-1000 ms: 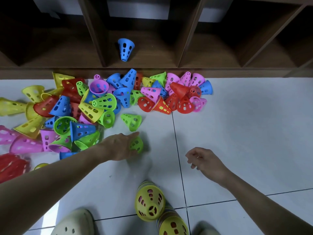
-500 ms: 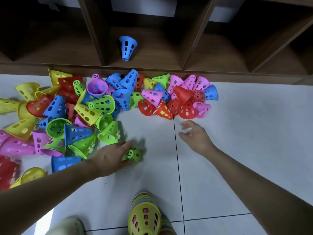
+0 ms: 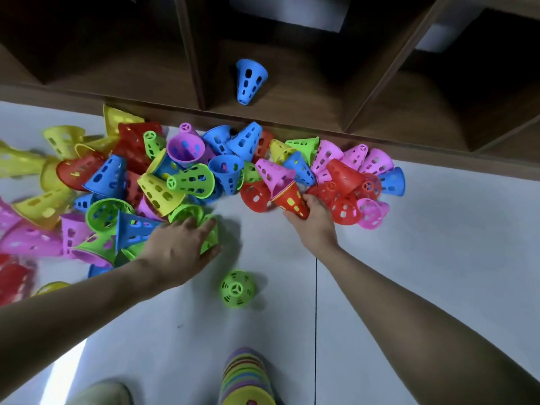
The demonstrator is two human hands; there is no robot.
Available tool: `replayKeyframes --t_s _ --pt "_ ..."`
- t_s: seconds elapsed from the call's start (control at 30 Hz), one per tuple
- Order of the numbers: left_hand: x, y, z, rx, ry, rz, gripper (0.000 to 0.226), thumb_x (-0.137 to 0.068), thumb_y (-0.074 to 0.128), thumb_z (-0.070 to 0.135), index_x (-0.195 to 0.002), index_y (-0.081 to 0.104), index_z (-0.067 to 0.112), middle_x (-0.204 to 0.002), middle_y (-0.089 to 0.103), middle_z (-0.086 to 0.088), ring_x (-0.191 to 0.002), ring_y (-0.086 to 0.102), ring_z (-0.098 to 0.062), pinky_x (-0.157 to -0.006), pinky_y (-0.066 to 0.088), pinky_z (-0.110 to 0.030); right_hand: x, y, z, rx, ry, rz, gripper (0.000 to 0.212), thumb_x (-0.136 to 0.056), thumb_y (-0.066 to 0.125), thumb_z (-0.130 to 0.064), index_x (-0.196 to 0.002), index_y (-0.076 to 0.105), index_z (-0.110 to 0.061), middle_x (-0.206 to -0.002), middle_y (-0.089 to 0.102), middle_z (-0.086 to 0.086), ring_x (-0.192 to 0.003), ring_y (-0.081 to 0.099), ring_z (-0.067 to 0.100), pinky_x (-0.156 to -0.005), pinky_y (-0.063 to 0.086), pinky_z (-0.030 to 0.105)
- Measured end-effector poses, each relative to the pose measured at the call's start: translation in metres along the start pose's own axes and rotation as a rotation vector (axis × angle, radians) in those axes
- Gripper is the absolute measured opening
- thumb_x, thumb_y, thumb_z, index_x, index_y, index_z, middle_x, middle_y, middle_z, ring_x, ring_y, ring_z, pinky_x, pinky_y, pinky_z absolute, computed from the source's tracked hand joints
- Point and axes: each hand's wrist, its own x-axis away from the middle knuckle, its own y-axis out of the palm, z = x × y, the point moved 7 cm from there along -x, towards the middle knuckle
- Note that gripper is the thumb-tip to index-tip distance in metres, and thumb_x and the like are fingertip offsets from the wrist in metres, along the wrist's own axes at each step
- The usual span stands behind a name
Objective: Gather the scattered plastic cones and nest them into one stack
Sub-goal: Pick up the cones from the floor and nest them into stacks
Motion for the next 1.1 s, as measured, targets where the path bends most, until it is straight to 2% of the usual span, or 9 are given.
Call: replayKeyframes --t_s 0.1,0.23,0.33,0.43,0.63,0.73,0.9,1.0,1.1 --pt "0.001 0.010 -0.002 0.072 -0.082 -0.077 0.075 -0.090 0.037 0.073 -0.152 0.023 0.033 -0.118 0.063 -0.004 -0.095 0.068 -0.028 -0.070 0.056 -0.036 0.007 -0.009 -0.001 -0.047 -0.043 -0.003 0.028 -0.084 0.075 -0.042 -0.100 0.066 -0.021 -0.086 0.064 -0.007 -0.081 0.060 0.014 -0.074 0.049 0.031" --pt "0.014 0.032 -0.019 0.372 -0.271 -0.260 0.093 -0.081 0.061 0.066 -0.152 0.017 0.026 -0.119 0.065 -0.011 -0.102 0.065 -0.032 -0.080 0.054 -0.037 0.027 -0.036 -0.005 -0.040 -0.114 0.025 0.020 -0.088 0.073 -0.036 -0.099 0.071 -0.019 -0.068 0.061 -0.011 -0.064 0.055 0.004 -0.064 0.042 0.025" --pt "0.032 0.037 -0.024 0.484 -0.302 -0.298 0.092 -0.078 0.068 0.062 -0.151 0.028 0.024 -0.135 0.059 -0.012 -0.116 0.060 -0.033 -0.092 0.052 -0.038 0.044 -0.060 -0.012 -0.018 -0.121 0.013 0.018 -0.087 0.076 -0.031 -0.100 0.073 -0.019 -0.055 0.056 -0.020 -0.055 0.051 -0.001 -0.057 0.035 0.016" --pt "0.050 0.024 -0.022 0.724 -0.310 -0.197 0.078 -0.080 0.075 0.048 -0.145 0.040 0.023 -0.129 0.062 -0.009 -0.112 0.060 -0.030 -0.094 0.049 -0.036 0.070 -0.080 -0.016 0.014 -0.096 -0.025 0.015 -0.081 0.081 -0.029 -0.094 0.073 -0.024 -0.050 0.053 -0.017 -0.049 0.047 0.001 -0.051 0.034 0.013" --pt "0.075 -0.021 0.011 1.040 -0.143 0.172 0.053 -0.083 0.078 0.038 -0.126 0.053 0.021 -0.109 0.059 0.004 -0.094 0.059 -0.013 -0.080 0.045 -0.027 0.123 -0.072 -0.014 0.239 -0.072 -0.216 0.021 -0.070 0.085 -0.030 -0.086 0.074 -0.024 -0.056 0.054 -0.014 -0.055 0.050 0.003 -0.060 0.045 0.021" --pt "0.079 -0.029 0.035 1.025 0.046 0.133 0.050 -0.080 0.076 0.042 -0.121 0.055 0.023 -0.109 0.059 0.009 -0.099 0.058 -0.005 -0.084 0.047 -0.018 0.137 -0.059 -0.004 0.331 -0.042 -0.291 0.024 -0.070 0.082 -0.034 -0.090 0.073 -0.023 -0.062 0.056 -0.012 -0.067 0.057 0.009 -0.071 0.055 0.034" --pt "0.076 -0.021 0.051 0.857 0.176 0.050 0.042 -0.081 0.078 0.032 -0.118 0.061 0.025 -0.110 0.060 0.018 -0.098 0.052 0.000 -0.085 0.034 -0.004 0.133 -0.053 0.009 0.281 0.036 -0.327 0.034 -0.076 0.079 -0.045 -0.103 0.071 -0.028 -0.077 0.063 -0.010 -0.080 0.062 0.012 -0.076 0.054 0.031" --pt "0.072 -0.009 0.048 0.798 0.179 0.003 0.042 -0.085 0.078 0.032 -0.123 0.063 0.024 -0.111 0.054 0.024 -0.108 0.053 -0.005 -0.086 0.026 0.005 0.112 -0.065 0.012 0.141 0.072 -0.200 0.024 -0.080 0.078 -0.043 -0.092 0.071 -0.023 -0.072 0.062 -0.007 -0.066 0.058 0.010 -0.066 0.048 0.025" --pt "0.066 -0.006 0.047 0.801 0.203 -0.049 0.041 -0.089 0.062 0.059 -0.117 0.066 0.029 -0.108 0.055 0.027 -0.104 0.052 0.001 -0.086 0.030 0.003 0.083 -0.083 0.028 0.152 0.094 -0.023 0.033 -0.084 0.077 -0.033 -0.112 0.066 -0.018 -0.101 0.060 0.002 -0.082 0.059 0.017 -0.080 0.051 0.031"
